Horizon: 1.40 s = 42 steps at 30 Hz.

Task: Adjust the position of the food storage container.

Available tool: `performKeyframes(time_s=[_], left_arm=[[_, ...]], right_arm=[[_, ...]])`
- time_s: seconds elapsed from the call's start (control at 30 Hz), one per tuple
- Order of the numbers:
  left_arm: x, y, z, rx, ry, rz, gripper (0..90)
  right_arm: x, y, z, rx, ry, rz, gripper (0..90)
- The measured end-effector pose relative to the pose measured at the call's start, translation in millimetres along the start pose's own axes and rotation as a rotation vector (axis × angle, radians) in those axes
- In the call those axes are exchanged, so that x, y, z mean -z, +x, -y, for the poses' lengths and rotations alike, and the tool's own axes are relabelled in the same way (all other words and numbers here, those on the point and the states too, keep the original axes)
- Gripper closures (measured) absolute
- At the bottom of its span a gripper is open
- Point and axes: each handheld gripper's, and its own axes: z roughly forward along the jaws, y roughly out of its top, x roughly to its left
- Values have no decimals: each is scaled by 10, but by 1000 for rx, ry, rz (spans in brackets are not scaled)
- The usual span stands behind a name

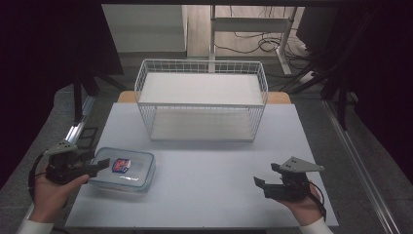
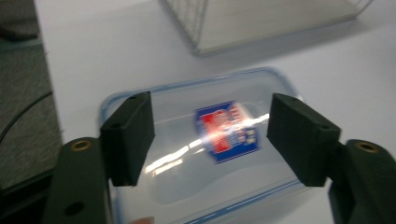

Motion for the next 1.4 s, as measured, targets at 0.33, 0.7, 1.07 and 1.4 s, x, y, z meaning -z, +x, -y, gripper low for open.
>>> performKeyframes(time_s=[0.33,0.7,1.07,1.4], left_arm=[[-177,508,5,94,114,-78,829],[-246,714,128,128,179,-85,899],[-386,762,338,138,263,-82,899],[-419,624,334,117,268,-70,900]], right_arm=[[-33,-13,21,5,13,9,222],[-67,19,32,23,29,17,222],[-82,8,44,24,36,23,222],[-86,22,39,26,36,23,222]])
